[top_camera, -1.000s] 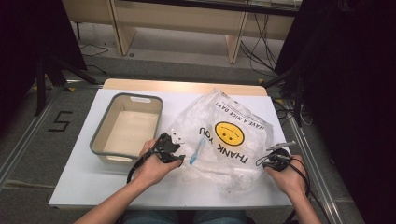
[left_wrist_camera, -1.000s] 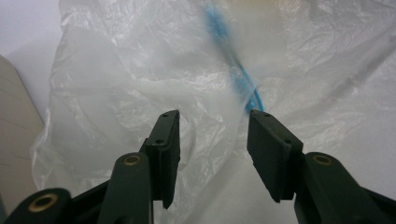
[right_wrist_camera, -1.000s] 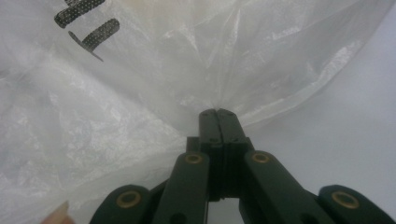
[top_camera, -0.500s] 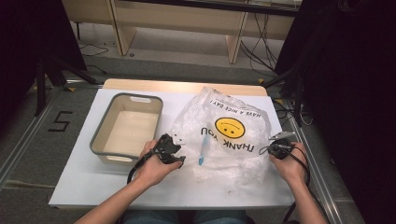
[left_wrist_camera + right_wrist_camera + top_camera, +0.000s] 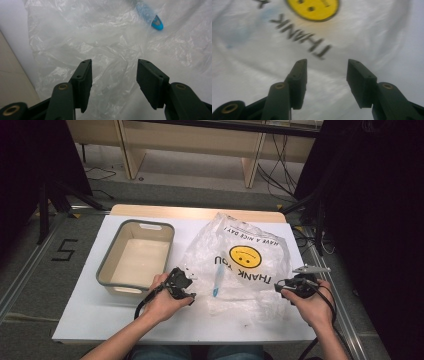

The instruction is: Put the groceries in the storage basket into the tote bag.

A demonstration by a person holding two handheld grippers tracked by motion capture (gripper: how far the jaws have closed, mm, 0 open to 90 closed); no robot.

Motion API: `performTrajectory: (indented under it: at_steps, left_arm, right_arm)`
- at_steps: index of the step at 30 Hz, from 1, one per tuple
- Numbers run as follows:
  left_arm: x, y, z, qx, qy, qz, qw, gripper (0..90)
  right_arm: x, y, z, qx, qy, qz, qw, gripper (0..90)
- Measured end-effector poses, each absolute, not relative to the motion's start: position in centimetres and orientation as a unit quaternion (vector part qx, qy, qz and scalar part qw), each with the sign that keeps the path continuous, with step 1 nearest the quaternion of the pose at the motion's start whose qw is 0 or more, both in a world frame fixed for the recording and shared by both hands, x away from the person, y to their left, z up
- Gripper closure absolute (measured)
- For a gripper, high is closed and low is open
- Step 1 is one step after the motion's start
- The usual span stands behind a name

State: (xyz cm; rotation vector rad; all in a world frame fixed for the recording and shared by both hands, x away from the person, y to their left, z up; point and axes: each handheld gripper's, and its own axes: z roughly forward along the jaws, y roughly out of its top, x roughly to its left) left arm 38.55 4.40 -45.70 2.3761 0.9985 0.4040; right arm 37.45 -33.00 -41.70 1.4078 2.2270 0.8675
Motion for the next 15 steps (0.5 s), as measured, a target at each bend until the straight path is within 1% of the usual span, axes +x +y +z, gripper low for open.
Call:
performTrajectory:
  at_steps: [3,6,8,9,10,11,13,15]
  left_arm:
    - [38.5,4.4,-46.1,0.881,0.371,0.146,0.256,48.4]
    - [38.5,4.2,-46.5,0.884,0.371,0.141,0.246,52.7]
    - [38.6,4.2,-46.7,0.887,0.372,0.138,0.237,56.1]
    - [38.6,4.2,-46.8,0.887,0.374,0.136,0.236,59.0]
    - [38.6,4.2,-46.8,0.887,0.376,0.132,0.233,61.7]
    - [38.6,4.3,-46.8,0.887,0.377,0.132,0.232,65.2]
    - [38.6,4.4,-46.7,0.885,0.383,0.130,0.231,73.5]
    - [38.7,4.6,-46.6,0.884,0.388,0.128,0.226,80.3]
  right_arm:
    - [36.0,-31.8,-42.1,0.478,0.806,0.325,0.129,48.2]
    - [35.0,-30.8,-42.6,0.460,0.823,0.319,0.100,48.0]
    - [34.6,-30.3,-43.1,0.451,0.833,0.308,0.086,50.3]
    - [34.5,-30.1,-43.4,0.441,0.845,0.293,0.076,55.6]
    - [34.4,-30.0,-43.6,0.435,0.852,0.284,0.071,58.6]
    - [34.3,-29.9,-43.9,0.432,0.860,0.265,0.061,65.6]
    - [34.3,-30.1,-44.3,0.425,0.871,0.242,0.053,76.1]
    - [34.3,-30.3,-44.5,0.419,0.879,0.223,0.046,81.2]
